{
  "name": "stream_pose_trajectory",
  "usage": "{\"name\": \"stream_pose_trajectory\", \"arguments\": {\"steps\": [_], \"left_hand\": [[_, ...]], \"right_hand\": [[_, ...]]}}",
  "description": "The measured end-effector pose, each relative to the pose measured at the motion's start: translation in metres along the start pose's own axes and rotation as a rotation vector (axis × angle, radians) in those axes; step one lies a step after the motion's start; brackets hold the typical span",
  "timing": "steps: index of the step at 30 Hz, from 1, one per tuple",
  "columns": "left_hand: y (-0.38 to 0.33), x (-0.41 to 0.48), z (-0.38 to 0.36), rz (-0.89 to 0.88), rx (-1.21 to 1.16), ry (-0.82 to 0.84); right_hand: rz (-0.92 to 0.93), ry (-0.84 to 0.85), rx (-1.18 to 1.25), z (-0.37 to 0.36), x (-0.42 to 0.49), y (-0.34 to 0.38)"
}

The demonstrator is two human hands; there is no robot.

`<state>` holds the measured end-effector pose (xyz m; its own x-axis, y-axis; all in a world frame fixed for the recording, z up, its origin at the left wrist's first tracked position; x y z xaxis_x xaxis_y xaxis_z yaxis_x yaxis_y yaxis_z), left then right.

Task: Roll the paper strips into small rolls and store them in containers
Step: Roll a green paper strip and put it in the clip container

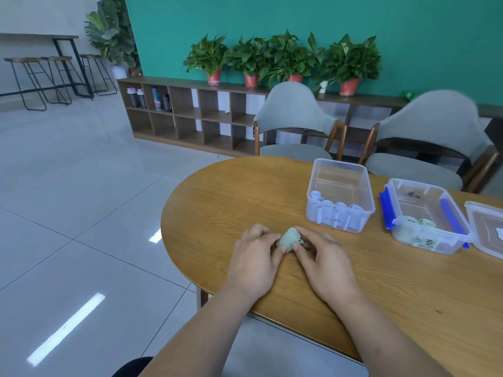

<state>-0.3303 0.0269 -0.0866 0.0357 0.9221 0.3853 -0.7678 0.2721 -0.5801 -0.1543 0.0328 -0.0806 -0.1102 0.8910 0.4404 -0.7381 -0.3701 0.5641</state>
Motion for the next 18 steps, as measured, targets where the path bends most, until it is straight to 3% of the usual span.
{"name": "stream_pose_trajectory", "arguments": {"steps": [3,10,18], "left_hand": [[-0.003,0.0,0.0,-0.025,0.029,0.038],[-0.012,-0.006,0.009,-0.047,-0.214,-0.003],[-0.015,-0.008,0.014,-0.074,-0.26,-0.027]], "right_hand": [[0.025,-0.015,0.005,0.0,-0.001,0.001],[0.064,-0.057,-0.127,0.0,-0.003,0.007],[0.064,-0.097,-0.121,0.004,-0.008,0.017]]}}
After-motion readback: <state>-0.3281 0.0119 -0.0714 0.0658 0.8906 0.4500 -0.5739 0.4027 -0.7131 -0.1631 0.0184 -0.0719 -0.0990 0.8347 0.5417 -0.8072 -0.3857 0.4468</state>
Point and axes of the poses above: each hand's wrist, its own x-axis towards the middle knuckle, its own z-axis out of the back of the hand, y = z × x, the point moved 3 cm from there along x, towards the middle knuckle, and after that the axes turned 5 degrees about -x, right-handed, at the moved point
